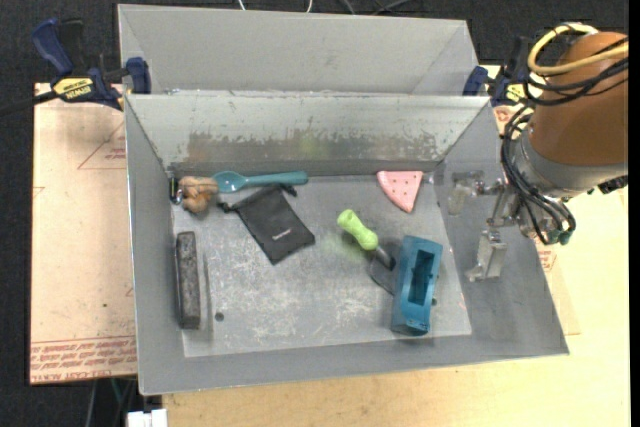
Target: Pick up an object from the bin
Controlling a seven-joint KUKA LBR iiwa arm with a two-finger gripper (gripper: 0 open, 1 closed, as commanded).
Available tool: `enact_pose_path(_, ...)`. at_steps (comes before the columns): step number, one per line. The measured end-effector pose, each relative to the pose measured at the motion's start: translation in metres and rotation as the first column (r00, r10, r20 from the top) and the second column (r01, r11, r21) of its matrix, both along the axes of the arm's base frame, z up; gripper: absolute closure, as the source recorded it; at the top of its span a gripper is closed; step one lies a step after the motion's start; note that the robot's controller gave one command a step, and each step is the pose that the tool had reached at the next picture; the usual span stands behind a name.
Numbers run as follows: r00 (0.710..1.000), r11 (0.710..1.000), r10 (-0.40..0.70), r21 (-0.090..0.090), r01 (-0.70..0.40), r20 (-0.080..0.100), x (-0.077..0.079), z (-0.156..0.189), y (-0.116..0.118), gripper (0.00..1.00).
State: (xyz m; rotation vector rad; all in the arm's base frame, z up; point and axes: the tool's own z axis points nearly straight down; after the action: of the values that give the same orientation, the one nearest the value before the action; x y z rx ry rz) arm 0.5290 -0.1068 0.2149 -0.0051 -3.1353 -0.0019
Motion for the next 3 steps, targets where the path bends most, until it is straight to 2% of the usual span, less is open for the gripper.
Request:
enact_pose_path(1,1.000,1.000,0.003,-0.001,-0.003,0.007,0.002,0.004,0.000,0.00)
enact_pose_path(2,0.975,0.975,0.223,-0.004,-0.223,0.014,0.001,-0.049,0.008,0.00)
enact_pose_path(3,0.867,0.867,0.498,0.000,-0.498,0.007,-0.013,-0.071,0.019,0.00)
